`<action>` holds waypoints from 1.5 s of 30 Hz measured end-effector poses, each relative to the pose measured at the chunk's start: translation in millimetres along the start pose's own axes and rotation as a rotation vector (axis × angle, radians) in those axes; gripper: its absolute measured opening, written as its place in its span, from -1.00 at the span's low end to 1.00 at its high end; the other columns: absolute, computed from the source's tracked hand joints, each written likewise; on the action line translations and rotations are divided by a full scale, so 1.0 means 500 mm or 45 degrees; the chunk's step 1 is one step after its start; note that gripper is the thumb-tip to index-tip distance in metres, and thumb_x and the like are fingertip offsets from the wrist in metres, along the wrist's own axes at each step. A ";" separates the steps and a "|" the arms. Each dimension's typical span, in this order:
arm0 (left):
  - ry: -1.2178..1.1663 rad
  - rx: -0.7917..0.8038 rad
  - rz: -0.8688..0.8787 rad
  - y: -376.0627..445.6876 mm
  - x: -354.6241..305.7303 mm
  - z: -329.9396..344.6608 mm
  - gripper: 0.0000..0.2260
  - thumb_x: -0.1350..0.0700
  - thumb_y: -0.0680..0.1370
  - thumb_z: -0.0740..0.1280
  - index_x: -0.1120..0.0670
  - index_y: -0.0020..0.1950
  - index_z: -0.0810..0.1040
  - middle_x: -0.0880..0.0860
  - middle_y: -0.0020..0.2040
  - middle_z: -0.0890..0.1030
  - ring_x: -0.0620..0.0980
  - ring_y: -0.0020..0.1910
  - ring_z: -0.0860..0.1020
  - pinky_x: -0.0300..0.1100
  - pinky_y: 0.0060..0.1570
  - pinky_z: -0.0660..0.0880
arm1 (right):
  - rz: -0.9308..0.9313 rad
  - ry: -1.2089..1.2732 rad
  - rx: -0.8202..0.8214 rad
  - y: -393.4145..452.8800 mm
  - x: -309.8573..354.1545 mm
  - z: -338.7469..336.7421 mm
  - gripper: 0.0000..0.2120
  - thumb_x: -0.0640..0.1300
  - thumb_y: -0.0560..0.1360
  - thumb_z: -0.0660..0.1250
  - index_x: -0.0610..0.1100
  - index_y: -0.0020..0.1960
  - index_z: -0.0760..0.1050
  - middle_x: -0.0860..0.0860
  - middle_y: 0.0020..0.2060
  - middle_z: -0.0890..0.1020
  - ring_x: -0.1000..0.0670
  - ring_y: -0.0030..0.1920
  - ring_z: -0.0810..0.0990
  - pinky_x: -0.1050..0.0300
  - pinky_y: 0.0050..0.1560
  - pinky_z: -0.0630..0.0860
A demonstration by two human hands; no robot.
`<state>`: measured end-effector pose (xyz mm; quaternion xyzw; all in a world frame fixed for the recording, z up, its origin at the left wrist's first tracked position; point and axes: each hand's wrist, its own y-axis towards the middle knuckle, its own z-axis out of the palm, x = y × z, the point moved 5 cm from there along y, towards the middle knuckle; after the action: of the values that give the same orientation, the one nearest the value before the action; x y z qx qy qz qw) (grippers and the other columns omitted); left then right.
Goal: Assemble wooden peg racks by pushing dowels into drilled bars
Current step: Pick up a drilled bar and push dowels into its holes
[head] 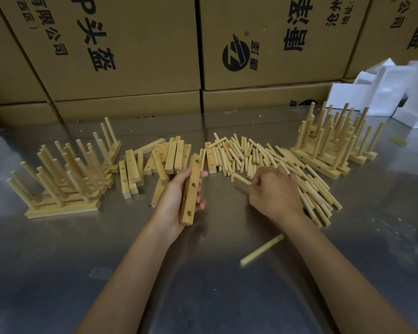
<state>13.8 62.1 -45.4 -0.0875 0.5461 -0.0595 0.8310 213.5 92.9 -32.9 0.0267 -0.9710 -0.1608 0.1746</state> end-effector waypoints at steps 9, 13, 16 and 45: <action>0.183 0.125 0.033 -0.001 0.003 0.013 -0.74 0.01 0.68 0.20 -0.24 0.29 0.57 0.05 -0.26 0.46 -0.06 -0.42 0.42 -0.17 -0.42 0.43 | -0.380 0.580 -0.113 -0.044 0.080 -0.053 -0.75 -0.28 0.57 0.27 -0.06 0.17 0.56 0.15 -0.07 0.57 0.14 -0.04 0.49 0.30 -0.10 0.39; 0.248 0.151 0.079 0.000 -0.003 0.016 -0.69 0.06 0.70 0.16 -0.21 0.34 0.56 0.08 -0.20 0.49 -0.03 -0.43 0.38 -0.14 -0.41 0.38 | -0.387 0.584 -0.163 -0.052 0.082 -0.055 -0.79 -0.27 0.54 0.31 -0.07 0.11 0.59 0.12 -0.05 0.59 0.08 0.00 0.52 0.17 -0.02 0.49; 0.329 0.170 0.123 -0.003 -0.007 0.019 -0.68 0.09 0.70 0.16 -0.21 0.36 0.53 0.09 -0.18 0.56 -0.02 -0.43 0.39 -0.14 -0.41 0.38 | -0.411 0.557 -0.216 -0.052 0.083 -0.054 -0.83 -0.25 0.53 0.34 -0.08 0.08 0.59 0.13 -0.09 0.58 0.10 -0.04 0.52 0.21 -0.04 0.47; 0.628 0.131 0.200 -0.004 0.007 0.030 -0.67 0.04 0.71 0.16 -0.31 0.38 0.48 -0.01 -0.27 0.54 -0.09 -0.43 0.42 -0.22 -0.41 0.41 | -0.067 0.772 -0.128 -0.047 0.053 -0.021 -0.93 -0.21 0.53 0.38 -0.08 -0.07 0.63 0.08 -0.37 0.60 0.19 -0.40 0.50 0.38 -0.42 0.34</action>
<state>29.2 60.6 -42.4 0.0148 0.7336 -0.0419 0.6782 192.0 64.7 -22.3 0.0901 -0.8644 -0.1979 0.4534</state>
